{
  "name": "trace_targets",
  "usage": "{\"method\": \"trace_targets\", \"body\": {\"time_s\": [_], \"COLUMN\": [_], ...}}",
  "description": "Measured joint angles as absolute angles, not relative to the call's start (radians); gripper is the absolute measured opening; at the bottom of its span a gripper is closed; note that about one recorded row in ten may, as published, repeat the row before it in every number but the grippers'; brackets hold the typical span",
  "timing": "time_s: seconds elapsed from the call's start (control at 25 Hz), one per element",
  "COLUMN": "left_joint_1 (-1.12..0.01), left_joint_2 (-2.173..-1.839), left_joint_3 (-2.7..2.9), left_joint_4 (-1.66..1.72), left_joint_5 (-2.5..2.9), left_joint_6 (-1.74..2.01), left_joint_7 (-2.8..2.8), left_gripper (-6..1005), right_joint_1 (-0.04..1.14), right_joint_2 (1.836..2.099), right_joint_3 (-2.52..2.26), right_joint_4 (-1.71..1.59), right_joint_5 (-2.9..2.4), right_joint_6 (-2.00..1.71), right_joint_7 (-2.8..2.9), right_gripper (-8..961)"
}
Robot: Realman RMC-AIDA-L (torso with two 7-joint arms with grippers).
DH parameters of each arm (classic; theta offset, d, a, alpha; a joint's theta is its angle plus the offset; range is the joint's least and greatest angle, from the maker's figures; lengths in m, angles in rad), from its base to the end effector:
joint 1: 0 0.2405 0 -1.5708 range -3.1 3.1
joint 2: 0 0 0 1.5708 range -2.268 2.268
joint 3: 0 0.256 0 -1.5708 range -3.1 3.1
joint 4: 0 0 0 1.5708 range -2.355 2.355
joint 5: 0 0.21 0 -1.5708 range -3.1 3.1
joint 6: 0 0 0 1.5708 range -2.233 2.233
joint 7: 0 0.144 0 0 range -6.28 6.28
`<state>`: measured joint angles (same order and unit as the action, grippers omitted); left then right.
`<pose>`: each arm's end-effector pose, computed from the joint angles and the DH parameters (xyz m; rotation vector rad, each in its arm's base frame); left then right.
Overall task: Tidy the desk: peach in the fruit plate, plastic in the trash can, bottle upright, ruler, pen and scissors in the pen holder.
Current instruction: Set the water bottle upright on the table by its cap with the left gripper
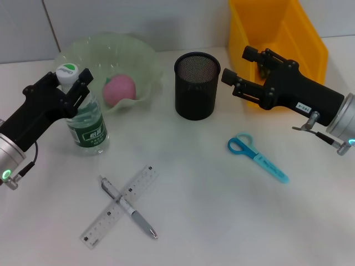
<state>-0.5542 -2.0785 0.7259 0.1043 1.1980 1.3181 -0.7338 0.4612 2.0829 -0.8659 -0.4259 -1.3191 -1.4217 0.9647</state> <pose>-0.2783 0.3459 -0.0259 -2.0290 -0.6047 -1.0281 0.2601 0.3378 -0.0004 -2.2478 0.4446 1.0753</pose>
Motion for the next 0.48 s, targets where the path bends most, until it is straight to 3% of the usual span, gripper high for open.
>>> {"method": "trace_targets", "body": {"time_s": [0.48], "left_joint_1": [-0.557], "left_joint_2": [-2.078], "left_joint_3": [0.732], "left_joint_4": [0.104], "left_joint_5": [1.202], "left_joint_6": [1.318], "left_joint_7": [-0.745], "left_gripper": [450], "right_joint_1": [0.460], "right_joint_2": [2.083], "right_joint_3": [-0.868], "right_joint_4": [-0.426], "right_joint_5": [-1.319], "right_joint_6": [-1.424], "right_joint_7": [0.965], "right_gripper": [785]}}
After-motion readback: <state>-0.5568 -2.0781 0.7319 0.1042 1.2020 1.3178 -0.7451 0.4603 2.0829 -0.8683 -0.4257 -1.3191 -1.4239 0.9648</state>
